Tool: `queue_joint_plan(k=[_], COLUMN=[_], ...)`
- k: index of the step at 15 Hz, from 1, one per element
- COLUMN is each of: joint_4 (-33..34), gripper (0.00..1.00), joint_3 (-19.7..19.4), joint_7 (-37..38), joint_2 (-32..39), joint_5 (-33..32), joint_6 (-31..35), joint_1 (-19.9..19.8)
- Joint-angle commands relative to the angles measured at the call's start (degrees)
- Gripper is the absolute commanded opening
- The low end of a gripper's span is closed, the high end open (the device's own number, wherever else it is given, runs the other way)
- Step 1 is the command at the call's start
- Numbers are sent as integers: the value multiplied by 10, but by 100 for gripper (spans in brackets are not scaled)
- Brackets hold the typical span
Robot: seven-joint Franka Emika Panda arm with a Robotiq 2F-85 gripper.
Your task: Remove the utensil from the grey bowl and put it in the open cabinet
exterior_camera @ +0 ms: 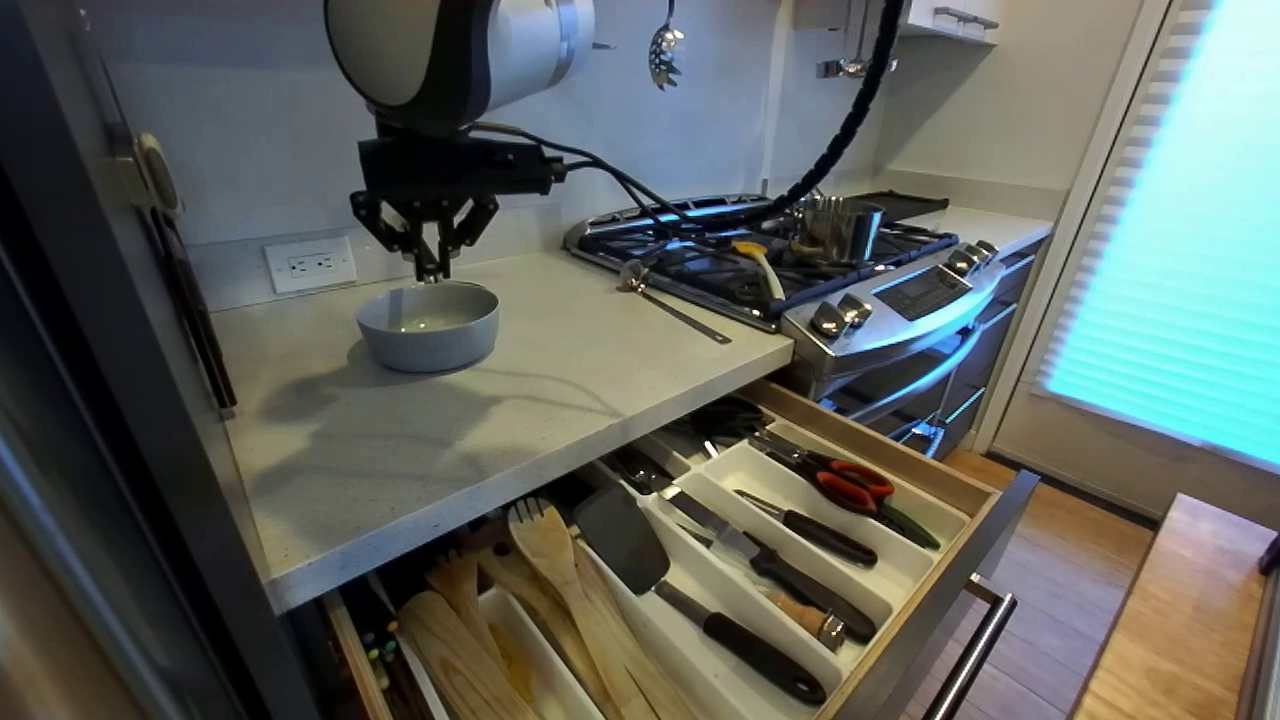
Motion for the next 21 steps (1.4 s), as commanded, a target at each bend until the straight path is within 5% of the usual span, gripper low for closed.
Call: queue_joint_plan(k=[1,4,8,11,13,16,17,18,19,20,21], joint_4=[-139,-224,-340,-424,-448,-446,-447,-425,-428,-435,-429], gripper=[6,6,6,6,6,6,6,23,23,6,6], joint_3=[15,-2,-8,-63,-98,-91,-85,-98,-96,-92,-79], joint_7=[24,101,163,178,223,296,289,267,270,287,330], joint_2=[-108,-174,-271,-350,-409,-486,-489,-450,-468,-459,-467], joint_5=[-15,-54,-182,-275,-375,-500,-506,-473,-485,-478,-498], joint_6=[17,33,106,182,192,161,159,180,174,185,185], joint_1=[5,20,-4,2,-5,-44,-46,-38,-42,-37,-48])
